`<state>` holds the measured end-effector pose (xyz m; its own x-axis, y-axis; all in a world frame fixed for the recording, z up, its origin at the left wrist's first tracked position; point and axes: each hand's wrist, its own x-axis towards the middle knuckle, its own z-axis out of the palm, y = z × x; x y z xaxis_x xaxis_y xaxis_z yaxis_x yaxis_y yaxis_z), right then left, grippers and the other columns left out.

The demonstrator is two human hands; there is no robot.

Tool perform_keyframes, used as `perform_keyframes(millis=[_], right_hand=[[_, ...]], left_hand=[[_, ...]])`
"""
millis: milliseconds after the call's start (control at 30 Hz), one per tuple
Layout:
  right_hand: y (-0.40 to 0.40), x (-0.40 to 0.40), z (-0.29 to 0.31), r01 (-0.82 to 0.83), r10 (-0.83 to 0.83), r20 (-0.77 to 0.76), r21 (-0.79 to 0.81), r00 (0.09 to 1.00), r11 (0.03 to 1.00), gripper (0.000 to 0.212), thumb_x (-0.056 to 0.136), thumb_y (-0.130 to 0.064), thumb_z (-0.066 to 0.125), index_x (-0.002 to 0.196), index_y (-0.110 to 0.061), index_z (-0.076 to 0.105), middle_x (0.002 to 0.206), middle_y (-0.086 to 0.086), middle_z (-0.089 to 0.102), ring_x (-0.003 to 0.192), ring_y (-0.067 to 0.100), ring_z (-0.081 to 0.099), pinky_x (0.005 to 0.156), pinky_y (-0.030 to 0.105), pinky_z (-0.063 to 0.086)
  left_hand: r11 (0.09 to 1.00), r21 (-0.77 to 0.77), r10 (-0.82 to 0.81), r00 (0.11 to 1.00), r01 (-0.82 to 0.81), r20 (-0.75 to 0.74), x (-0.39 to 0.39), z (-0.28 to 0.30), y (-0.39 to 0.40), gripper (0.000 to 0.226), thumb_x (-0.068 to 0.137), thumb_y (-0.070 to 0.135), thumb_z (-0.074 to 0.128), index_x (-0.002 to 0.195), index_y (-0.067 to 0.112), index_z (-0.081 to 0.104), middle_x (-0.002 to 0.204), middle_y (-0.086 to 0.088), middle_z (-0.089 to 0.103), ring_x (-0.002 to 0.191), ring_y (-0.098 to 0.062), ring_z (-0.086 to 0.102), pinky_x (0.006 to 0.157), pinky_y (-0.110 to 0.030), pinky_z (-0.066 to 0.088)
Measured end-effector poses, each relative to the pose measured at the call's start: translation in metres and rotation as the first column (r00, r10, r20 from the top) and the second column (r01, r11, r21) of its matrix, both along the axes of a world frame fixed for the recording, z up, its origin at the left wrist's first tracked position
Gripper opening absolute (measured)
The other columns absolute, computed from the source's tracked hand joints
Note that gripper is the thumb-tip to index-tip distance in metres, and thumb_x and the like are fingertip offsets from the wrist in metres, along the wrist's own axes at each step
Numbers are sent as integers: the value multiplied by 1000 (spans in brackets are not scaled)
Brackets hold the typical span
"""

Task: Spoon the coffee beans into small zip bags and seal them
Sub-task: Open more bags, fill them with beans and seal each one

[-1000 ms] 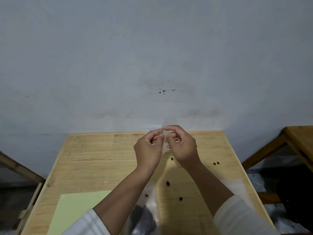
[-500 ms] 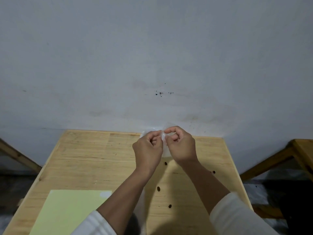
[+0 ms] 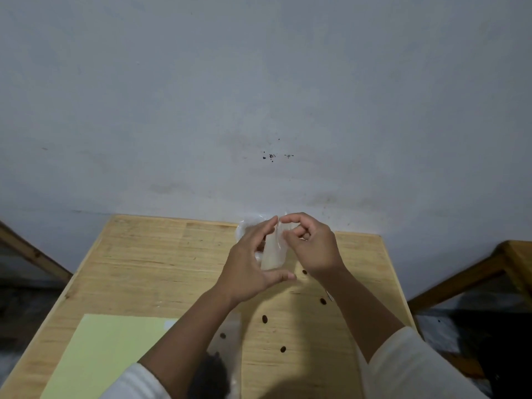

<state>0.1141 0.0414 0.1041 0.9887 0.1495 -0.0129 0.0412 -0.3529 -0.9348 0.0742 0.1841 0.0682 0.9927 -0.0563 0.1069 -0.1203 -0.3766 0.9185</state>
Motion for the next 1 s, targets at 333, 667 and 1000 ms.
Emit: perform_keyframes(millis=[333,667,1000], right_hand=[[-5,4,-17,-105,133,123,-216,983,971,24,84,-8,57,96,-24,70,71,-4,60,57,4,53,60,17,45],[-38,20,-83,201,-214,-18,-269,977,942,25,87,-18,51,103,-11,68,94,2,68,81,12,58,71,21,42],[-75,15,-165,264,-365,-57,-588,929,765,15,80,1,58,94,-1,62,90,16,59,89,31,53,69,29,36]], left_hand=[[981,193,-17,993,-6,120,14,-15,6,109,58,34,82,146,28,17,134,10,37,123,7,34,96,-2,27],[954,143,248,962,-263,113,6,-41,13,88,53,22,89,123,36,36,121,31,36,113,14,38,94,2,25],[887,204,427,904,-414,-20,-4,-77,18,94,57,22,88,136,18,36,132,7,38,115,4,35,92,5,22]])
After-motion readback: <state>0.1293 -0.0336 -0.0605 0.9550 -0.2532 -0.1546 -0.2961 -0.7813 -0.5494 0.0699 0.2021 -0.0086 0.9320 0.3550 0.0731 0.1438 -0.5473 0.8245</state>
